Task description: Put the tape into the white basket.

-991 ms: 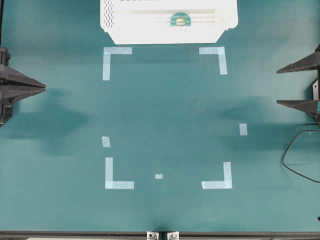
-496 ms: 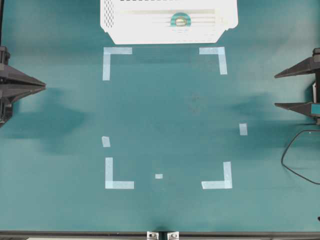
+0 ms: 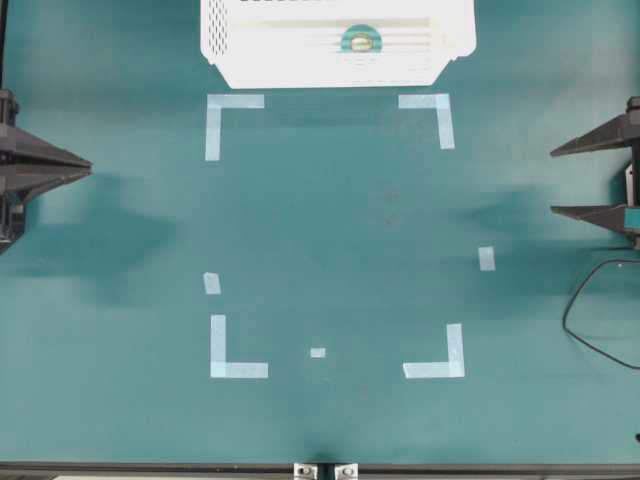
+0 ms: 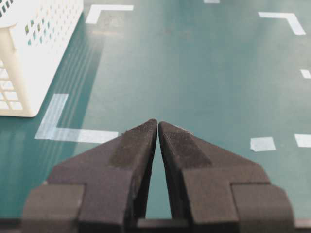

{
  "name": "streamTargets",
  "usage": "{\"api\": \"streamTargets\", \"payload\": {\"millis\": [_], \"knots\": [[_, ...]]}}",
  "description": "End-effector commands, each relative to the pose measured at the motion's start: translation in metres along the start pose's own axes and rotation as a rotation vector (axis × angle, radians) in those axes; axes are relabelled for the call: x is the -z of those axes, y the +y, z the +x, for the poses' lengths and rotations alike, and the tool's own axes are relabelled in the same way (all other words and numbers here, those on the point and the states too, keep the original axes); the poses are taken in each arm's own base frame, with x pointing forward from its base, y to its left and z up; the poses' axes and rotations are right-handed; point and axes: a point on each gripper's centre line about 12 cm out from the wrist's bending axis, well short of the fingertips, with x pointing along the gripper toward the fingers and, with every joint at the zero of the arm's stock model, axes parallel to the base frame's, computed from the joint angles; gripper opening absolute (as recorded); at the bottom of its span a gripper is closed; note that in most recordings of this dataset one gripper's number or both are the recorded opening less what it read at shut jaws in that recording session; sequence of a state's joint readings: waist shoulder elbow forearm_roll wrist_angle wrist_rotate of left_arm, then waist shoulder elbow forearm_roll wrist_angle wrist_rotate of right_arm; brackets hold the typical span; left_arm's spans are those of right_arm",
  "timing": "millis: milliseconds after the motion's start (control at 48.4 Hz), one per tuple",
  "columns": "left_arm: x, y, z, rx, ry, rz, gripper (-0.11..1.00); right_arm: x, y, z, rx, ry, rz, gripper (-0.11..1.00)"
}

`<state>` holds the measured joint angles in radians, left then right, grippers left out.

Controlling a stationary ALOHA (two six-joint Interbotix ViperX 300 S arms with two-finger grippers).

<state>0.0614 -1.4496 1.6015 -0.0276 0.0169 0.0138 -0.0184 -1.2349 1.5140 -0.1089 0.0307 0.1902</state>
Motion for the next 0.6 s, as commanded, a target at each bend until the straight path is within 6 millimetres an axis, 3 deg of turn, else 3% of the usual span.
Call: {"api": "streamTargets", "payload": {"millis": [0, 578], "knots": [[-0.005, 0.001, 0.0, -0.005, -0.009, 0.002, -0.07, -0.004, 0.0, 0.001, -0.002, -0.011, -0.002, 0.88], [-0.005, 0.001, 0.0, -0.005, -0.008, -0.002, -0.07, 0.008, 0.001, 0.001, -0.013, -0.038, -0.003, 0.88]]}}
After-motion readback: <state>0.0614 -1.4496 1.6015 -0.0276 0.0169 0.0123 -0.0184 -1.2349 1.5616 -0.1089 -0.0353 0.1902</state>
